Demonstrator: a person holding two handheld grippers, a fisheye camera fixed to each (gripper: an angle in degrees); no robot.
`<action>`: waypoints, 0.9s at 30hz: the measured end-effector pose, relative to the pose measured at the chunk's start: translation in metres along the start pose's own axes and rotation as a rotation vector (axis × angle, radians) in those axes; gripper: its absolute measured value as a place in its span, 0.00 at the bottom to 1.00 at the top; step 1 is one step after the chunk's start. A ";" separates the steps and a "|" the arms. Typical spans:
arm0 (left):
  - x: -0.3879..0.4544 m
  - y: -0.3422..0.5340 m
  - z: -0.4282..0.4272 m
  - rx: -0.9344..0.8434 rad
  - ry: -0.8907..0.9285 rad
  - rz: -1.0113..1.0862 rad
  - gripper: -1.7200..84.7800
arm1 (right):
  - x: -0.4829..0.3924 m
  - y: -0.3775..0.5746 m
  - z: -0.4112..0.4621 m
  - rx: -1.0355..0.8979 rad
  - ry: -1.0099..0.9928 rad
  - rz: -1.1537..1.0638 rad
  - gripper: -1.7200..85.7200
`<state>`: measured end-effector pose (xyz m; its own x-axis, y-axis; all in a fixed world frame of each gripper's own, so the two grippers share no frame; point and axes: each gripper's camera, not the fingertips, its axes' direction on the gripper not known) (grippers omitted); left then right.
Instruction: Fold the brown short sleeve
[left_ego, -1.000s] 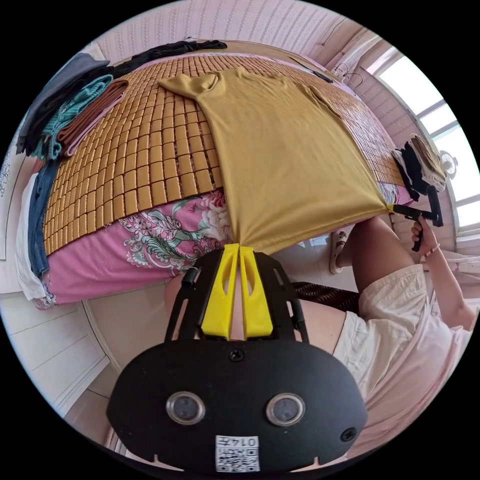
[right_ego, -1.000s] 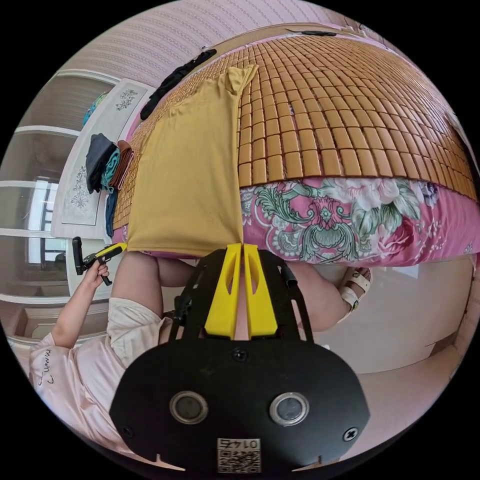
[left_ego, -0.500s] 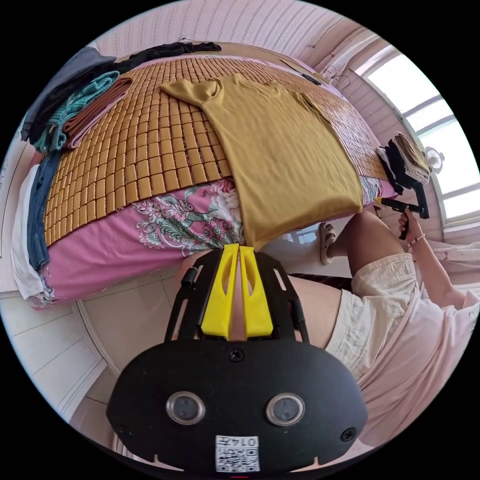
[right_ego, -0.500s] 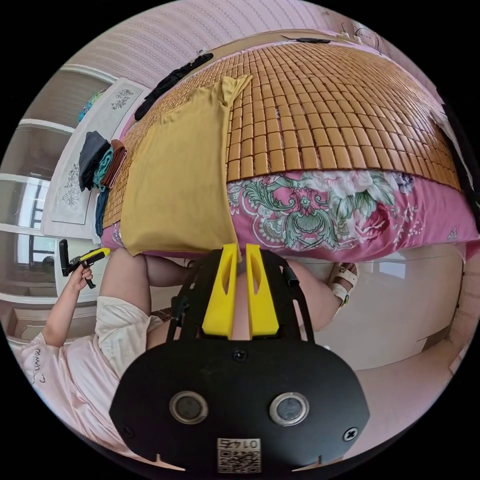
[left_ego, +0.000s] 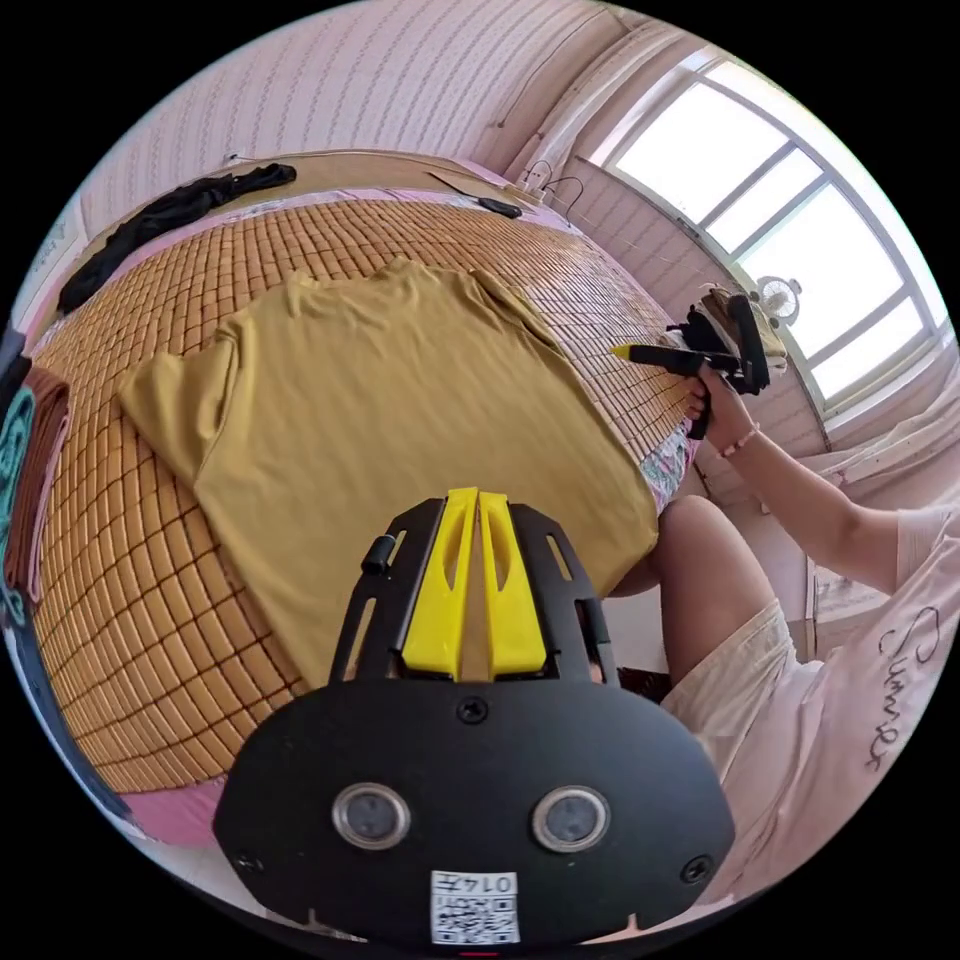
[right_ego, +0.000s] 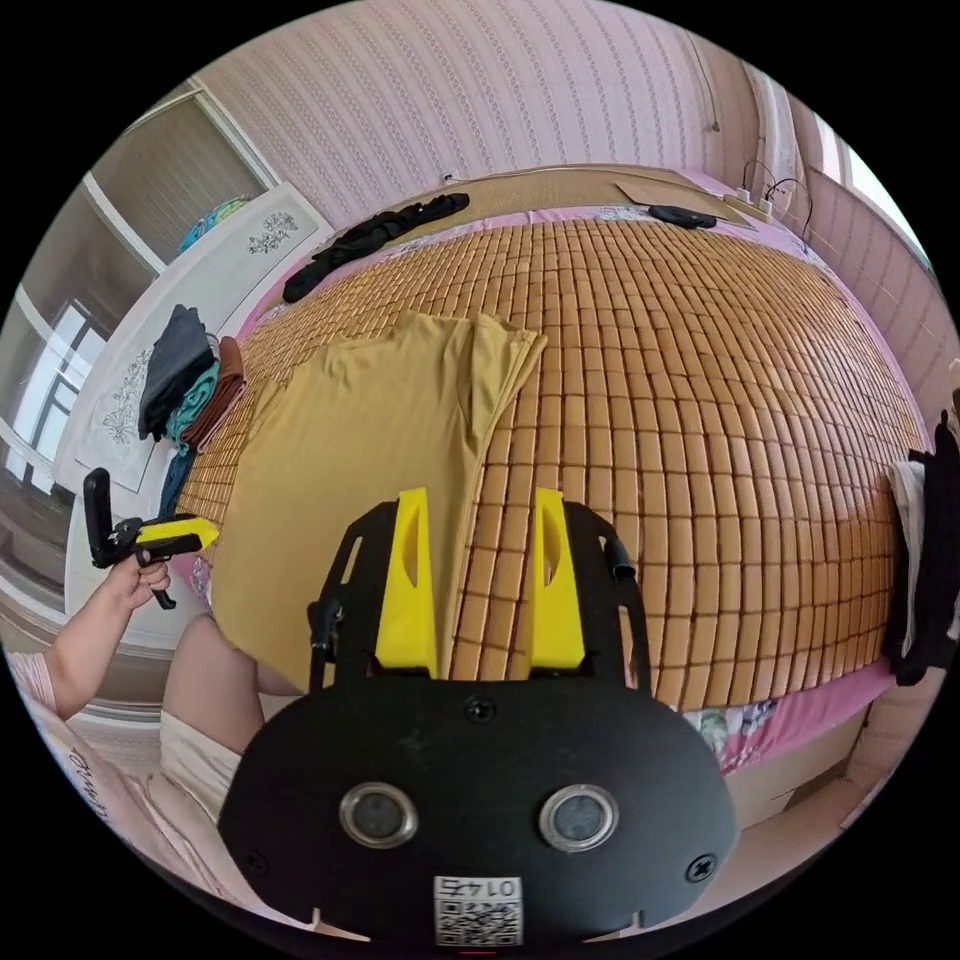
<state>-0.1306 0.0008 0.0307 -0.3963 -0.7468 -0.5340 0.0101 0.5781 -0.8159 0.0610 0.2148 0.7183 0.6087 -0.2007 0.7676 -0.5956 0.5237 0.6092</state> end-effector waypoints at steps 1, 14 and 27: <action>0.005 -0.025 0.017 -0.013 0.000 0.031 0.01 | 0.005 -0.027 0.012 0.003 0.011 -0.006 0.17; 0.048 -0.214 0.129 -0.157 0.073 0.121 0.01 | 0.076 -0.120 0.066 -0.022 -0.114 0.240 0.03; 0.144 -0.368 0.248 -0.159 0.066 0.372 0.01 | 0.154 -0.017 0.000 -0.014 -0.142 0.531 0.10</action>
<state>0.0363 -0.4012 0.1995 -0.4503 -0.4572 -0.7670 0.0244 0.8524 -0.5224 0.1652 0.1752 0.8264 0.1491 -0.0148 0.9887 -0.7941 0.5940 0.1286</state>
